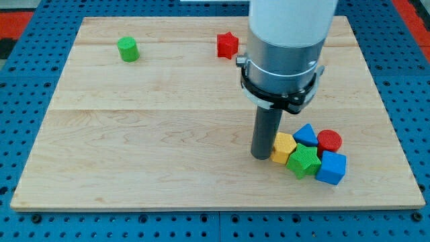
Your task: Move yellow heart closer to the yellow hexagon
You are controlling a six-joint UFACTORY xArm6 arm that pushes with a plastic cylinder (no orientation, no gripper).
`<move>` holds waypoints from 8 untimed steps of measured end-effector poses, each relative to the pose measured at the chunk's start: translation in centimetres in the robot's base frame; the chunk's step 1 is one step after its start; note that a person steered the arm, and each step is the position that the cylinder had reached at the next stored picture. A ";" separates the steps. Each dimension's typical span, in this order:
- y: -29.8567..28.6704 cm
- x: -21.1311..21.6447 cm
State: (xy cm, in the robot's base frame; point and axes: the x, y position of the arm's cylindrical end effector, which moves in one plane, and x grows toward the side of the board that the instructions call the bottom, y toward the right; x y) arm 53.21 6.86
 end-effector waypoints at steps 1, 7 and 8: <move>-3.9 -3.9; 10.9 -27.3; 14.0 -25.6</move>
State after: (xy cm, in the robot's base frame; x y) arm 27.65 20.89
